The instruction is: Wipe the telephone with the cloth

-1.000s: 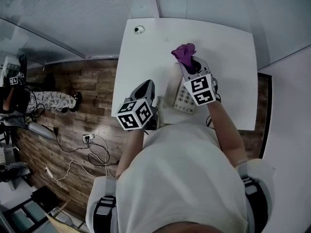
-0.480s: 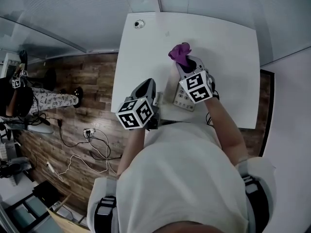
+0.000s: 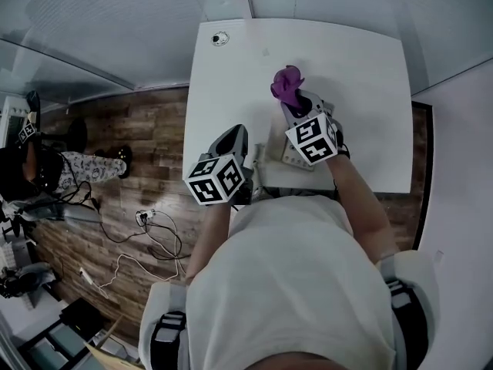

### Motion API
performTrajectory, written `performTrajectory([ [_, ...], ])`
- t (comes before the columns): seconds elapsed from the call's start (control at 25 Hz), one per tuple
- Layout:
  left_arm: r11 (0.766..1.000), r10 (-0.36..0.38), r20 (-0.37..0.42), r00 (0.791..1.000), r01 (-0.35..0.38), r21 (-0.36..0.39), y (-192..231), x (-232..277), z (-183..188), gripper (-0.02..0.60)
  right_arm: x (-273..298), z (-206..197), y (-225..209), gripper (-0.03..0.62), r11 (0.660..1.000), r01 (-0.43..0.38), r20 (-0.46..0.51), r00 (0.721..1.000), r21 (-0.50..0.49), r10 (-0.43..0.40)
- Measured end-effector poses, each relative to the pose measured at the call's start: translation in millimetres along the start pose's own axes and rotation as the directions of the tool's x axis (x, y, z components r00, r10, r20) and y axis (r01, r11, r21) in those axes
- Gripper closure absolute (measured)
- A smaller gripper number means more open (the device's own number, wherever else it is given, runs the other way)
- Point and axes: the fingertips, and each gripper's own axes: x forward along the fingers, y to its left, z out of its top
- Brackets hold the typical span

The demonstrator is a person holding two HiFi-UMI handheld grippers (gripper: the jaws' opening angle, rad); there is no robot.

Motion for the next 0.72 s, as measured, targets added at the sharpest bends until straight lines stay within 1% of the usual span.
performTrajectory([
  [0.16, 1.0, -0.021, -0.021, 1.0, 0.021, 0.011, 1.2, -3.9, -1.1, 0.561, -6.1, -3.2, 11.5, 0.499, 1.0, 0.01, -0.02, 1.0, -0.008, -0.01],
  [0.72, 0.994, -0.097, -0.064, 0.993, 0.1, 0.053, 0.1, -21.4, -9.1, 0.561, -22.5, -10.1, 45.4, 0.499, 0.999, 0.043, -0.059, 0.997, 0.017, -0.042],
])
